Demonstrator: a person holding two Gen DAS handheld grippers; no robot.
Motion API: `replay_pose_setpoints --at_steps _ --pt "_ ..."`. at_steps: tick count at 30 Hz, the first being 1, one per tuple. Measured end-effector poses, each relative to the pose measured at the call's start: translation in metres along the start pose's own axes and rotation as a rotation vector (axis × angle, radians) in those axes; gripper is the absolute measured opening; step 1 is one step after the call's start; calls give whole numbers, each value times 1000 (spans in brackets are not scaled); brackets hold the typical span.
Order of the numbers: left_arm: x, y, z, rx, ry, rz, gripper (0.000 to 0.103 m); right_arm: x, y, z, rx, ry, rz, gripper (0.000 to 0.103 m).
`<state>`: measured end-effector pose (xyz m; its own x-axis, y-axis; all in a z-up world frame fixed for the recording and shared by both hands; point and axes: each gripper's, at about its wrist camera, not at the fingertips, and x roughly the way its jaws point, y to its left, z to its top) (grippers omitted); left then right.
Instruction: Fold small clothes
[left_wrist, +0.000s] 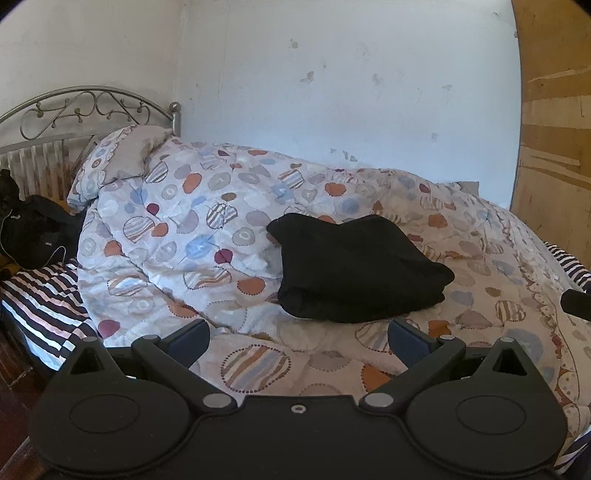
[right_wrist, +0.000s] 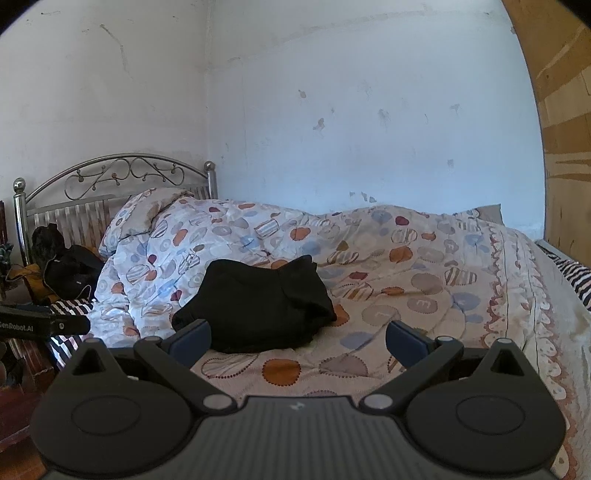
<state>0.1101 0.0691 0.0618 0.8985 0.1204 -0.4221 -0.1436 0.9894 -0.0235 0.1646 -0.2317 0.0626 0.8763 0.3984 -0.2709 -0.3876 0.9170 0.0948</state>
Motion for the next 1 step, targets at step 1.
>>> replay_pose_setpoints --at_steps 1 --pt "2 0 -1 1 5 2 102 1 -1 -1 4 3 -2 103"
